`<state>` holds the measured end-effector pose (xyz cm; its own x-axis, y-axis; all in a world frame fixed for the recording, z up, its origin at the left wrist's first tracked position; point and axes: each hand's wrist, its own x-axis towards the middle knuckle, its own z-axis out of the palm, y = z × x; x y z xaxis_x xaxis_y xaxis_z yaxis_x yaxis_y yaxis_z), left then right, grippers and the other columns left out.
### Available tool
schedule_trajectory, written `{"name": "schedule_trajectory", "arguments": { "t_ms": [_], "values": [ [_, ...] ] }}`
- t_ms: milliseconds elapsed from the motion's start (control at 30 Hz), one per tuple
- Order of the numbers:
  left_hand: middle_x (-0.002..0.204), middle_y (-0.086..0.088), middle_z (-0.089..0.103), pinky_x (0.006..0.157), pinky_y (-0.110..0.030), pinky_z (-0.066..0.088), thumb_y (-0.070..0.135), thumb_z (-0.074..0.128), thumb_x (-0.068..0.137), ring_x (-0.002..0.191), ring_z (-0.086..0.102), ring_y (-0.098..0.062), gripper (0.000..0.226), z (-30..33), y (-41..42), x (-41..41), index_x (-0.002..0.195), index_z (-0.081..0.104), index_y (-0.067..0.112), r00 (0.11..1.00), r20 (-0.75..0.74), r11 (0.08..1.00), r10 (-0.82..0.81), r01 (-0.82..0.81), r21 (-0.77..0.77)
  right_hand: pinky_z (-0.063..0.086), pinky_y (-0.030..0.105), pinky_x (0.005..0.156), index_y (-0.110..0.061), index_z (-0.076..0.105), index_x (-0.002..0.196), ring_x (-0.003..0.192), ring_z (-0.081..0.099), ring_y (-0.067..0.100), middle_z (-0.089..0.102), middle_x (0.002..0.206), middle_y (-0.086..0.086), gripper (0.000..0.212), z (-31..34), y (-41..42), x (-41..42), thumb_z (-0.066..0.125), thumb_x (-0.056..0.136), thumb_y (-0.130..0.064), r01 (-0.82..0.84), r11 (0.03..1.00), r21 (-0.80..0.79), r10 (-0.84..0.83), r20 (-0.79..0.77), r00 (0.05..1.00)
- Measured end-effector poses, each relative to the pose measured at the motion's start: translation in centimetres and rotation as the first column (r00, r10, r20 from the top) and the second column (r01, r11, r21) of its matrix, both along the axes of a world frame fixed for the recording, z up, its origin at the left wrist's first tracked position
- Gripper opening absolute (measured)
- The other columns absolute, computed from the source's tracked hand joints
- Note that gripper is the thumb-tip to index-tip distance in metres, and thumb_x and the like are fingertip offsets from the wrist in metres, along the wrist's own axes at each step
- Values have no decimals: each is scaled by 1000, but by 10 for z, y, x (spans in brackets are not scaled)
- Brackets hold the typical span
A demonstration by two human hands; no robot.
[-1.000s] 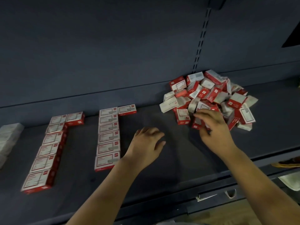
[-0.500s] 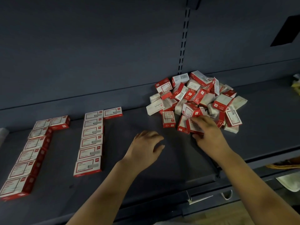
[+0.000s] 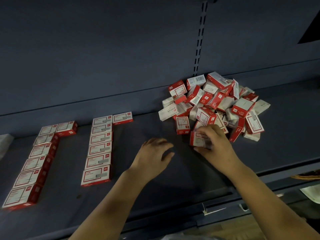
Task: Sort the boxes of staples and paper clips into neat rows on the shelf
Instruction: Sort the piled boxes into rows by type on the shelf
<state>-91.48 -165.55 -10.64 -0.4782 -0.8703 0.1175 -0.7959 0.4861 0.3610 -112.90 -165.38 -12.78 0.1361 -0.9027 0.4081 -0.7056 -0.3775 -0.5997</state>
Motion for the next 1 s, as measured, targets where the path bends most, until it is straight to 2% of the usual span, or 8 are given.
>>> {"name": "schedule_trajectory", "arguments": {
  "t_ms": [133,233,333,533,733,833,900,1000],
  "values": [
    [124,5,56,98,-20,34,31,52,93,115,47,-8,34,0,1,1,125,56,20,999,-51,1000,11,-10,9,36,24,81,-10,60,110,99,52,32,57,102,15,57,11,4,11,82,58,0,5,997,-76,-5,-7,1000],
    [120,7,57,91,-12,33,29,55,92,112,49,-6,34,2,2,1,125,57,20,991,-130,1000,22,-19,23,33,13,83,-1,62,110,100,50,18,60,104,15,59,17,8,17,85,55,1,27,995,-93,-27,0,1000],
    [118,6,60,93,-15,38,23,59,90,111,52,-7,32,4,2,-1,122,60,18,970,-241,999,40,-33,30,37,3,85,-2,63,108,101,45,4,59,104,12,53,19,9,18,83,59,-5,0,993,-121,4,29,1000],
    [104,3,66,86,-14,44,4,59,87,99,58,-9,27,3,1,-1,111,67,14,933,-358,999,-11,-8,-50,32,3,91,-1,64,108,101,45,7,55,103,6,50,25,7,25,74,60,-14,-6,986,-169,17,61,998],
    [96,18,61,81,-10,44,-4,54,82,92,57,6,30,8,2,5,103,70,10,883,-453,986,-125,59,-156,37,4,86,-2,63,103,95,53,12,57,103,6,48,27,3,29,83,60,-10,-70,995,-73,75,70,995],
    [103,9,67,85,-18,49,7,55,86,99,61,-2,25,10,7,4,108,68,12,784,-619,998,-53,69,2,38,3,80,-9,60,99,88,53,0,57,97,-5,46,35,4,33,84,60,-6,-120,993,10,118,128,985],
    [111,2,67,90,-25,49,13,57,89,106,62,-9,29,8,10,0,118,63,10,712,-697,977,83,80,198,42,7,79,-19,57,97,93,55,0,60,96,-10,44,40,8,38,82,63,-6,-171,981,95,139,278,950],
    [113,-4,66,93,-28,50,13,60,89,109,61,-16,37,10,15,-6,126,54,11,580,-717,836,387,107,539,47,18,87,-21,55,102,103,59,5,64,105,-6,46,46,15,45,76,68,3,-309,930,200,153,552,819]
  ]
}}
